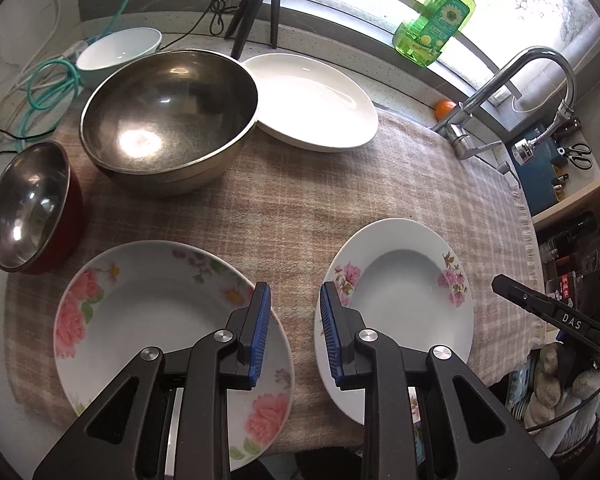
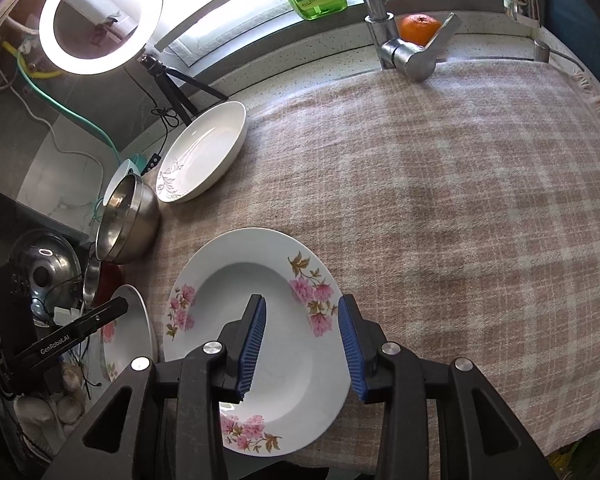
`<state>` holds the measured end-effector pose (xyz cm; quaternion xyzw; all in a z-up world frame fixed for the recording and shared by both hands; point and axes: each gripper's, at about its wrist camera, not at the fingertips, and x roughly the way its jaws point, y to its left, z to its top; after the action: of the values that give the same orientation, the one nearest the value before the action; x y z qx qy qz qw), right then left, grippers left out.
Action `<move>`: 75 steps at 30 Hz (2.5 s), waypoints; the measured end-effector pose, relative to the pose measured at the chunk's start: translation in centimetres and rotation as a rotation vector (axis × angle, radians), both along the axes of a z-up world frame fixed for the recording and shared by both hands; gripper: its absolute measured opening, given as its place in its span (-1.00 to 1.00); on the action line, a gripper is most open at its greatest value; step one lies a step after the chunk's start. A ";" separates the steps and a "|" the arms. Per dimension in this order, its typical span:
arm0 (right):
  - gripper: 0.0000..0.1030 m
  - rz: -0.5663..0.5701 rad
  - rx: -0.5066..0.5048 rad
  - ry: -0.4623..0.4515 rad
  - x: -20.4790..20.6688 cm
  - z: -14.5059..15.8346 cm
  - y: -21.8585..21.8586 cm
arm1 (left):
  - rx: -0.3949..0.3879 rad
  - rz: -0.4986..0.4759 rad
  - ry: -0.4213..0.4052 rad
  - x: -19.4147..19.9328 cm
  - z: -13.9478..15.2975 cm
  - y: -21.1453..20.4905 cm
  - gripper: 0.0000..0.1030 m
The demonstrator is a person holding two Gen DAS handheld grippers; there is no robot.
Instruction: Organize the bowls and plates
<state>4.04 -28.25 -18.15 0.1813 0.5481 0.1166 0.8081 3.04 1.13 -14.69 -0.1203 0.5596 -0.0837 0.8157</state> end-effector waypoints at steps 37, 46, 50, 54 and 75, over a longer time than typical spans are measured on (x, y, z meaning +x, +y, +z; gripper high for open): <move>-0.30 0.374 0.027 -0.031 0.5 0.5 17.0 | 0.005 0.333 0.007 -8.4 -0.2 13.1 -0.54; -0.32 0.451 0.002 0.001 0.5 -1.5 20.6 | -0.009 0.381 0.048 -9.9 -2.0 15.4 -0.54; -0.40 0.475 -0.019 0.015 0.5 -2.3 21.7 | -0.024 0.389 0.058 -10.3 -2.5 15.8 -0.54; -0.44 0.485 -0.034 0.022 0.7 -2.7 22.2 | -0.032 0.388 0.064 -10.5 -2.9 16.0 -0.54; -0.56 0.473 -0.028 0.065 1.3 -4.0 22.2 | -0.068 0.327 0.084 -9.1 -3.9 14.9 -0.54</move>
<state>5.31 -6.09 -22.11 0.0404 0.6026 0.2891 0.7427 -6.06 16.02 -18.59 -0.2405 0.5629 0.0365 0.7899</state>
